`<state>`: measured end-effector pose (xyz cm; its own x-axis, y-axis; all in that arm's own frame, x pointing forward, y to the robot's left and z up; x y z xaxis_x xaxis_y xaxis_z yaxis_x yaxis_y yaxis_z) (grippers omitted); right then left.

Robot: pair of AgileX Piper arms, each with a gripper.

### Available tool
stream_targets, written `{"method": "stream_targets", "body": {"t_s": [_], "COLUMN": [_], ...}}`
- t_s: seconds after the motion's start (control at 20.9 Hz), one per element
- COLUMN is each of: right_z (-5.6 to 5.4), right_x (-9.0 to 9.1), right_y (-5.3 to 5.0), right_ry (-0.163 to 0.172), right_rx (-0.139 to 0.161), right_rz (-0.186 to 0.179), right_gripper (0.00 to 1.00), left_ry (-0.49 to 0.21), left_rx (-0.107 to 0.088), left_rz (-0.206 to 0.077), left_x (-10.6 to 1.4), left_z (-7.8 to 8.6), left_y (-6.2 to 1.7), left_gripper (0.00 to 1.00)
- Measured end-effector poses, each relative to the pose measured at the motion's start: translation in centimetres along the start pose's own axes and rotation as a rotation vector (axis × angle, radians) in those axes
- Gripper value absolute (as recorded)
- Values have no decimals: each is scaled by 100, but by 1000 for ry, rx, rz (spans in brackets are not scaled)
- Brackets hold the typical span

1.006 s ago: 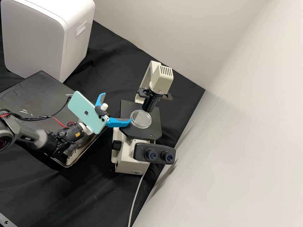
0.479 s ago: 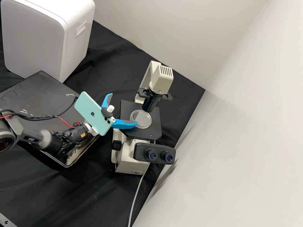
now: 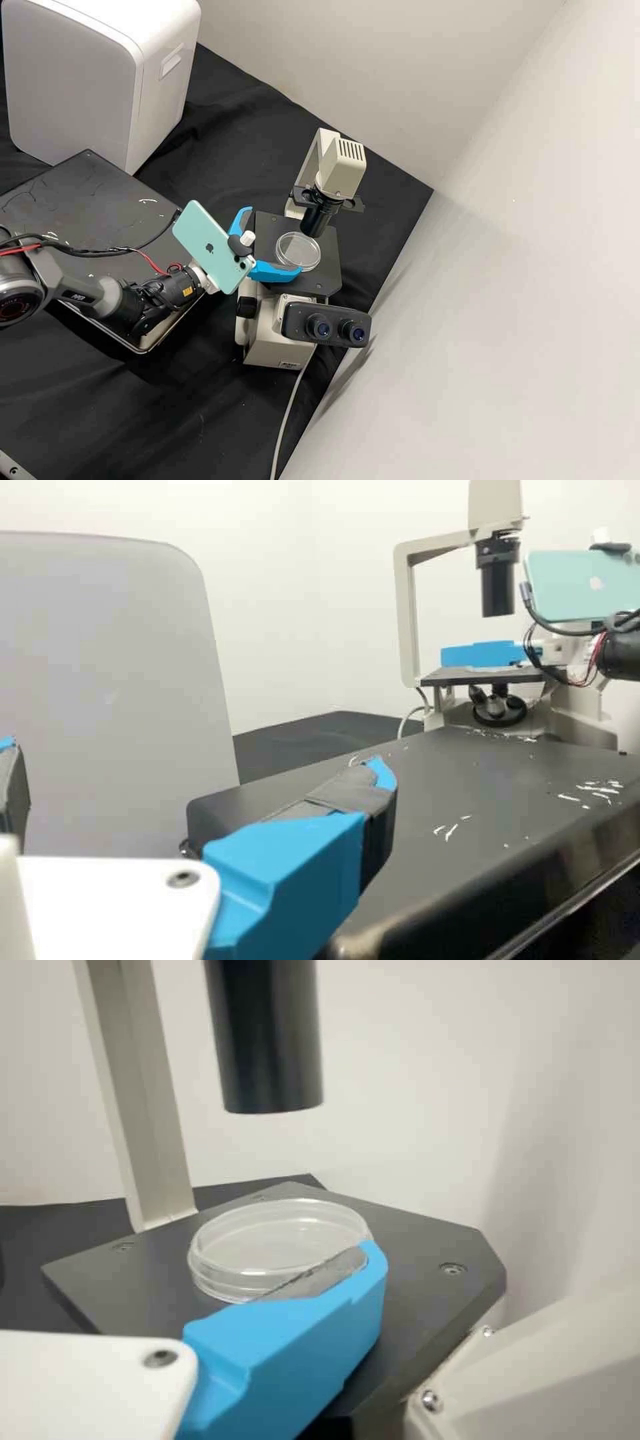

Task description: Place the petri dish on the bench

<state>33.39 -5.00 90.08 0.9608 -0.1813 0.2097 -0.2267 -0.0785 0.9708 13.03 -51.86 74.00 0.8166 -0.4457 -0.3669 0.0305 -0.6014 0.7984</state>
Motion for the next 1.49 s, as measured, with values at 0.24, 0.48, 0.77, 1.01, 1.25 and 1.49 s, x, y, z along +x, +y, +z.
{"method": "stream_targets", "body": {"t_s": [0.24,0.48,0.77,1.01,1.25,1.49], "right_z": [61,97,153,197,228,250], "right_x": [73,176,296,392,479,505], "right_y": [45,50,26,23,13,9], "right_ry": [-10,-19,-39,-51,-61,-68], "right_rx": [3,2,-19,-28,-46,-59], "right_rz": [16,18,8,21,17,22], "right_gripper": [100,100,100,100,100,100], "left_ry": [-5,-4,-4,-4,-9,-10], "left_rx": [3,4,5,5,5,5], "left_rz": [-1,-9,-13,-13,-14,-14], "left_x": [1,6,9,9,8,8], "left_z": [5,4,4,4,13,14], "left_y": [-2,-15,-22,-22,-23,-23], "left_gripper": [100,100,100,100,100,100]}}
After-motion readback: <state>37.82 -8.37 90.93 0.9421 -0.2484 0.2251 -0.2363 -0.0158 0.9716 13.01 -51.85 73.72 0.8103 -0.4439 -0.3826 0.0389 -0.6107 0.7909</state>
